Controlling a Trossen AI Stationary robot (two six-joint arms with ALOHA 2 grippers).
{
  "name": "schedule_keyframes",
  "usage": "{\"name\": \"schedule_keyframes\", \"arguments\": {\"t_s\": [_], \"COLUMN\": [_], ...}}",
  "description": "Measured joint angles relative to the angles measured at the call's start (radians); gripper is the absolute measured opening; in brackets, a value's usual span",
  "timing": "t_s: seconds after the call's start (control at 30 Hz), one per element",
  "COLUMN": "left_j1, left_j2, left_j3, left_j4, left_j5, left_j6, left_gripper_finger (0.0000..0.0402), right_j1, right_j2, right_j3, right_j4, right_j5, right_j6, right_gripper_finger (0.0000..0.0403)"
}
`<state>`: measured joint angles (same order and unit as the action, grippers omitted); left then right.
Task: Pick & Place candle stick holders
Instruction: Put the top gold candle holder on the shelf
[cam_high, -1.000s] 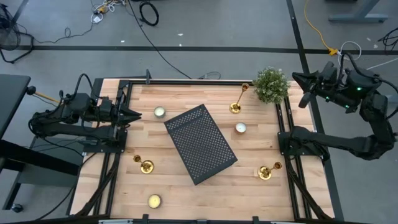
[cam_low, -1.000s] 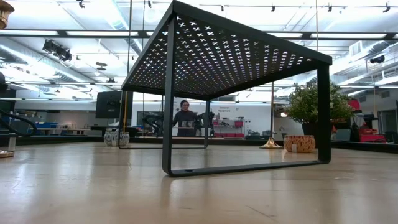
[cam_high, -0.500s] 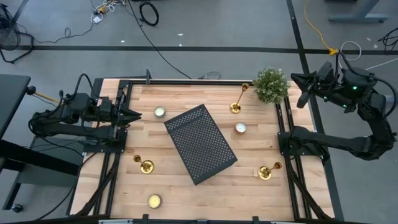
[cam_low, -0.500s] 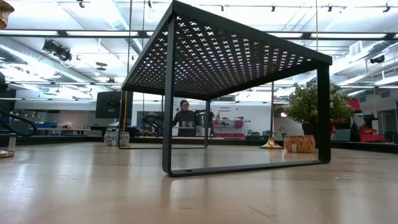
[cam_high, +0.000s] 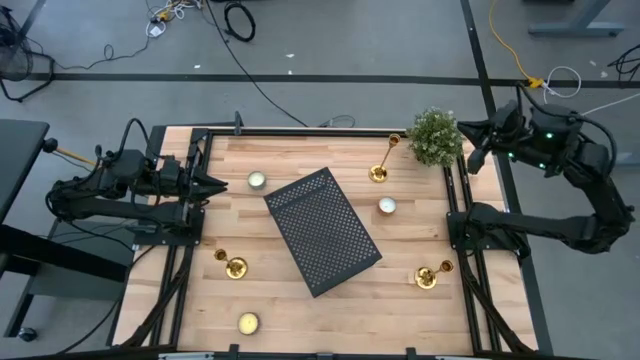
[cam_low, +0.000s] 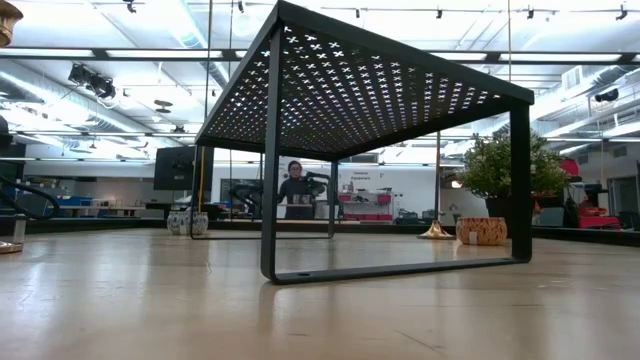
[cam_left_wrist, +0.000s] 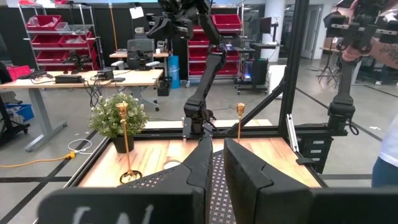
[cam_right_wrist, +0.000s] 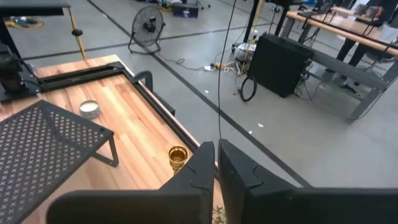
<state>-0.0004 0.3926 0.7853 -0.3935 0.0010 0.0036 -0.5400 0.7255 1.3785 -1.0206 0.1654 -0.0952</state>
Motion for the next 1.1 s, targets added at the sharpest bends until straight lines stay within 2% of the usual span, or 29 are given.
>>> {"name": "schedule_keyframes", "arguments": {"t_s": [0.63,1.1], "left_j1": [0.000,0.000], "left_j2": [0.000,0.000], "left_j3": [0.000,0.000], "left_j4": [0.000,0.000], "left_j5": [0.000,0.000], "left_j6": [0.000,0.000], "left_gripper_finger": [0.0046,0.0046], "right_j1": [0.000,0.000], "right_j2": [0.068,0.065], "right_j3": [-0.005,-0.207], "right_j4": [-0.110,-0.069], "right_j5": [-0.001,-0.128], "right_j6": [0.016,0.065], "right_gripper_finger": [0.0024,0.0024]}}
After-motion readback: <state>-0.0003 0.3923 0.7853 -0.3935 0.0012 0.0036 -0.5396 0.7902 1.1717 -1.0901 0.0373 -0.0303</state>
